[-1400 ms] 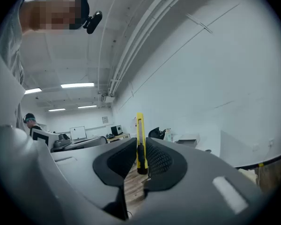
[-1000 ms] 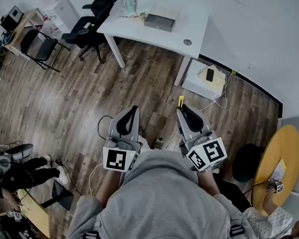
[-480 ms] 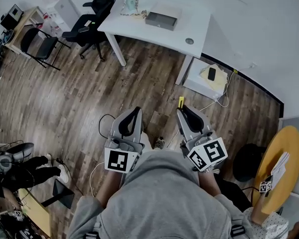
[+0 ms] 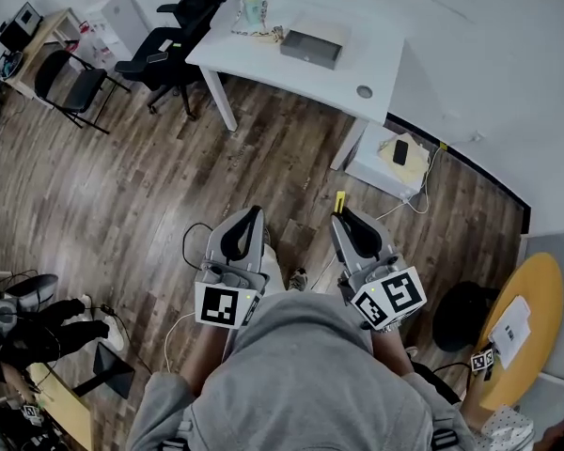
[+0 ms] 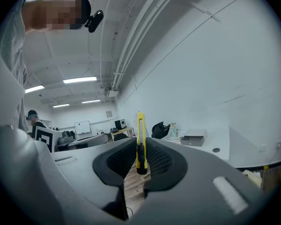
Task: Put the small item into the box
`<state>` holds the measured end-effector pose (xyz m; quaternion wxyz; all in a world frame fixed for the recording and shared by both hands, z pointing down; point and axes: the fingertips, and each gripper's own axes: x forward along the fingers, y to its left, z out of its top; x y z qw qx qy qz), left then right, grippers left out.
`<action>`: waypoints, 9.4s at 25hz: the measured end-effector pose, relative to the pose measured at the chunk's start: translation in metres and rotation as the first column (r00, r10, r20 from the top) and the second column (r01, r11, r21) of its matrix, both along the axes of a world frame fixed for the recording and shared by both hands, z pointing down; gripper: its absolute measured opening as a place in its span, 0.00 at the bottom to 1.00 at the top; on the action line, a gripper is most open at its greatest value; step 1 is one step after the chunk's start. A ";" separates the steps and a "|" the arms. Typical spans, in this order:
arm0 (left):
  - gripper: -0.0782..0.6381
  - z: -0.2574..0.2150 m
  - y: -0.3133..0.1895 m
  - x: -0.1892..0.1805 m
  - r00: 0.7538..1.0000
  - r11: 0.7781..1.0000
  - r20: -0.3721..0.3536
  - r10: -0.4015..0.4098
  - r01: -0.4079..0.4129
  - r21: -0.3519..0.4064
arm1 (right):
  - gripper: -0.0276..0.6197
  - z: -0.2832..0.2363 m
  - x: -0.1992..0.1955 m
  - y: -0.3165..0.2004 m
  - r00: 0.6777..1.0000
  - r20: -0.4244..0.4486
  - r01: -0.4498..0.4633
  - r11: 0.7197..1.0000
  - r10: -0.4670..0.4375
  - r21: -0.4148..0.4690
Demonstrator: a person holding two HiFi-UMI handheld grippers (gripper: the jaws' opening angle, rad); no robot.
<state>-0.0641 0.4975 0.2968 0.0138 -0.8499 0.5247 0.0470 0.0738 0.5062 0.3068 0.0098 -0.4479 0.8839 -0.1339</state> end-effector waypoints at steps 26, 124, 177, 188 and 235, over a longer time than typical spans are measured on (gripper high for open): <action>0.11 0.003 -0.187 -0.060 0.998 0.998 -0.007 0.067 -0.067 -0.007 | 0.17 0.004 -0.056 -0.177 0.994 -0.003 -0.106 0.994 0.106 -0.039; 0.11 0.030 -0.612 0.054 0.982 0.978 0.034 0.188 -0.184 -0.094 | 0.17 0.053 0.069 -0.594 0.978 -0.014 -0.206 0.965 0.206 -0.160; 0.11 0.113 -0.752 0.081 0.852 0.813 -0.023 0.523 -0.507 -0.285 | 0.17 0.202 0.025 -0.736 0.931 -0.354 -0.249 0.855 0.083 -0.455; 0.11 0.123 -0.761 0.090 0.867 0.822 -0.027 0.497 -0.480 -0.307 | 0.17 0.240 0.018 -0.743 0.937 -0.348 -0.181 0.829 -0.018 -0.529; 0.11 0.148 -0.792 0.073 0.896 0.836 -0.014 0.444 -0.420 -0.352 | 0.17 0.364 0.012 -0.737 0.837 -0.453 -0.165 0.649 -0.306 -0.743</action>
